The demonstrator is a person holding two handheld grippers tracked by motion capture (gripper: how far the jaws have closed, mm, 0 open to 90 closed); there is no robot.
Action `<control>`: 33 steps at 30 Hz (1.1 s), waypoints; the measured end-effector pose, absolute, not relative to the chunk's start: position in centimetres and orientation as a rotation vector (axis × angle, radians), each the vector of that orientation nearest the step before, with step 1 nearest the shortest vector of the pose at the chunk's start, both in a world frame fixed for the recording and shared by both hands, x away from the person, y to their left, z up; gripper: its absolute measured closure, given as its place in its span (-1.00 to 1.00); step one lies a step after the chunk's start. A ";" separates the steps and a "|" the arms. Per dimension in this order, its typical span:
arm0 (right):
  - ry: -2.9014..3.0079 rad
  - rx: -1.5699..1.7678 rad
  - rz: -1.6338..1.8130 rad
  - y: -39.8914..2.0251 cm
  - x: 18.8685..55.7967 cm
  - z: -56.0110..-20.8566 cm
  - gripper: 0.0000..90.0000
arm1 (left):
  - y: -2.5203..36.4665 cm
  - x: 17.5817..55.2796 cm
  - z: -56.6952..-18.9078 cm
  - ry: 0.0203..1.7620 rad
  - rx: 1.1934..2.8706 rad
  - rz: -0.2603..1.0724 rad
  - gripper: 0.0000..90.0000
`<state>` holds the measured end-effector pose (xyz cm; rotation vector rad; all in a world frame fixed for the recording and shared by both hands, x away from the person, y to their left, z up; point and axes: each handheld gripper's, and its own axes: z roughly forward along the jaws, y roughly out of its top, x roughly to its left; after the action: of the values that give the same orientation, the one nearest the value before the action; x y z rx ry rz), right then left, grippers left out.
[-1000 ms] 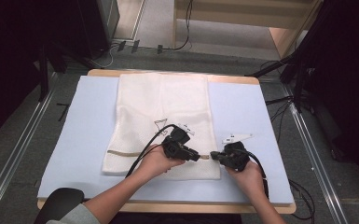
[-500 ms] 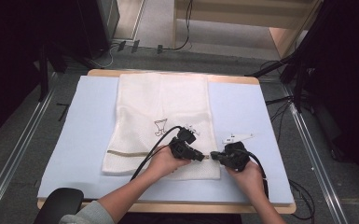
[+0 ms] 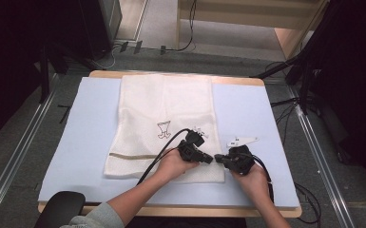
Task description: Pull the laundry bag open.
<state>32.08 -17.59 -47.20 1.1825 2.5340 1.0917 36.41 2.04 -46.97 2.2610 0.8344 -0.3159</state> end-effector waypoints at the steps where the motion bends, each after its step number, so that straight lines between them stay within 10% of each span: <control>1: 2.534 1.183 1.092 -17.6 32.1 -47.2 1.00 | 2.1 36.5 -47.0 0.834 2.262 -0.322 0.96; 33: 2.547 1.142 1.140 -18.0 32.1 -47.5 1.00 | 8.2 36.8 -45.1 0.863 2.237 -0.412 0.98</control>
<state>32.12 -17.98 -47.50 1.1421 2.5468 1.1396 36.76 8.16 -45.10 2.2366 0.8635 -0.4121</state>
